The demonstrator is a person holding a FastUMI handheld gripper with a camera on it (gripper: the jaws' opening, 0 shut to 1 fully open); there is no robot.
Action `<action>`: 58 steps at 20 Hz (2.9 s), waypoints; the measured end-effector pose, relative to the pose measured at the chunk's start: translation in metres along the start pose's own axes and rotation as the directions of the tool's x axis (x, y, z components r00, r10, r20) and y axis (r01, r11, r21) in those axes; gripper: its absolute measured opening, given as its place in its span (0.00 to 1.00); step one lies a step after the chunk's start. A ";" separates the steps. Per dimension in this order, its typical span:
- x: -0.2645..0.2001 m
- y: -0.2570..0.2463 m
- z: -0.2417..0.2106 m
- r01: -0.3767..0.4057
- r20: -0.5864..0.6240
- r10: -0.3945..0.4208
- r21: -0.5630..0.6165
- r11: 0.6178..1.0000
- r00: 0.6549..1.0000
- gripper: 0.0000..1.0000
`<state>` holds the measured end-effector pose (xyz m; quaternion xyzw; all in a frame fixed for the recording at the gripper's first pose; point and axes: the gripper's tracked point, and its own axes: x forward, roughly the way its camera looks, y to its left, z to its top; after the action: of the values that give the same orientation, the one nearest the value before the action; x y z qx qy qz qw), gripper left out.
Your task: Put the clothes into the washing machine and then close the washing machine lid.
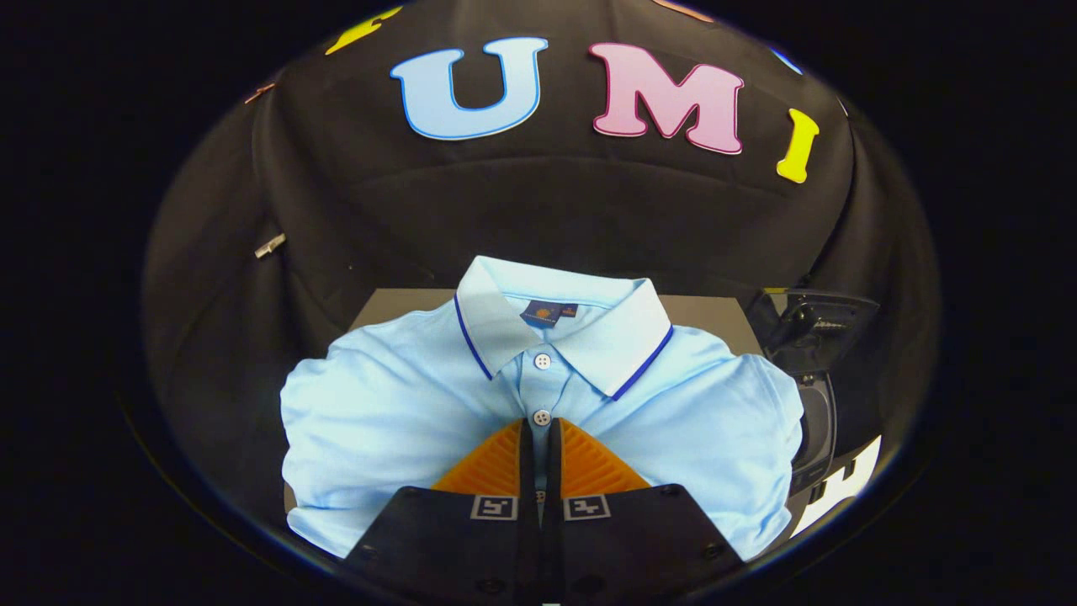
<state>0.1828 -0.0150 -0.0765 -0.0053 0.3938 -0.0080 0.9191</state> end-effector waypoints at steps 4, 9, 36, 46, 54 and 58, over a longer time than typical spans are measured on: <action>-0.014 -0.001 0.012 -0.022 0.086 0.020 0.018 1.000 0.996 0.05; -0.039 0.001 0.029 -0.022 0.212 0.022 -0.003 1.000 0.977 0.05; -0.211 -0.125 0.119 0.057 0.627 -0.006 -0.062 0.996 0.779 0.05; -0.203 -0.249 0.125 0.092 0.633 -0.023 -0.076 0.993 0.774 0.05; -0.152 -0.337 0.111 0.163 0.634 -0.123 -0.005 0.987 0.764 0.05; -0.114 -0.378 0.081 0.205 0.593 -0.182 0.029 0.978 0.784 0.05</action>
<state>0.1592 -0.3902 0.0681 -0.0651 0.0845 -0.0926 0.9900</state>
